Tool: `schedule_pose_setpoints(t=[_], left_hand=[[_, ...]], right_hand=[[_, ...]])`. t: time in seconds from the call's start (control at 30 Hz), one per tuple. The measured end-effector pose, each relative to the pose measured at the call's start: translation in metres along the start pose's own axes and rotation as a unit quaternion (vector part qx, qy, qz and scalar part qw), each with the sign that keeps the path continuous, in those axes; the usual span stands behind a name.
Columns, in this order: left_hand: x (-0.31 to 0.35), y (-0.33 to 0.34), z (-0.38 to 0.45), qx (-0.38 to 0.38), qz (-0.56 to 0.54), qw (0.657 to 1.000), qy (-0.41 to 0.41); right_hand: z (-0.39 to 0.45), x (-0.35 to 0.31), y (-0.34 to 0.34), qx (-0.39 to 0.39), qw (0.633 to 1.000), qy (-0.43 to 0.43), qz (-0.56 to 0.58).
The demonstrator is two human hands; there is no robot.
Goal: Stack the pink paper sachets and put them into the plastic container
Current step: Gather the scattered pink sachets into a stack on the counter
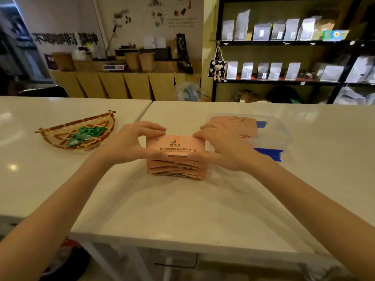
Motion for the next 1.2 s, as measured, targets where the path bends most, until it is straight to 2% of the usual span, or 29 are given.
schedule_pose_setpoints(t=[0.17,0.47,0.7,0.8,0.97,1.07,1.2], left_hand=[[-0.023,0.014,-0.005,-0.025,0.014,0.999,-0.023],[-0.036,0.032,-0.007,-0.067,0.046,0.997,-0.022],[-0.029,0.017,0.008,-0.095,0.0,0.994,-0.06],[-0.031,0.01,0.023,-0.129,-0.003,0.986,-0.103],[-0.034,0.014,0.039,-0.274,0.017,0.946,-0.172],[-0.037,0.017,0.046,-0.342,0.035,0.919,-0.194],[-0.044,0.021,0.054,-0.381,0.044,0.904,-0.188]], right_hand=[[0.007,-0.004,0.024,-0.038,0.999,-0.02,-0.034],[0.009,-0.002,0.028,-0.061,0.994,-0.032,-0.082],[0.023,0.0,0.009,-0.079,0.996,-0.002,0.042],[0.037,0.0,0.001,-0.134,0.988,0.013,0.076],[0.055,0.0,0.009,-0.268,0.96,0.029,0.077],[0.066,-0.001,0.013,-0.309,0.949,0.022,0.051],[0.077,-0.002,0.019,-0.376,0.926,0.019,0.014]])
Point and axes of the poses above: each hand's wrist, its own z-axis towards the middle knuckle, its own y-axis out of the palm, x = y × z, the point moved 4 cm from there along z, towards the middle knuckle, and after that the axes turned 2 degrees about -z, right-handed, at the moved point
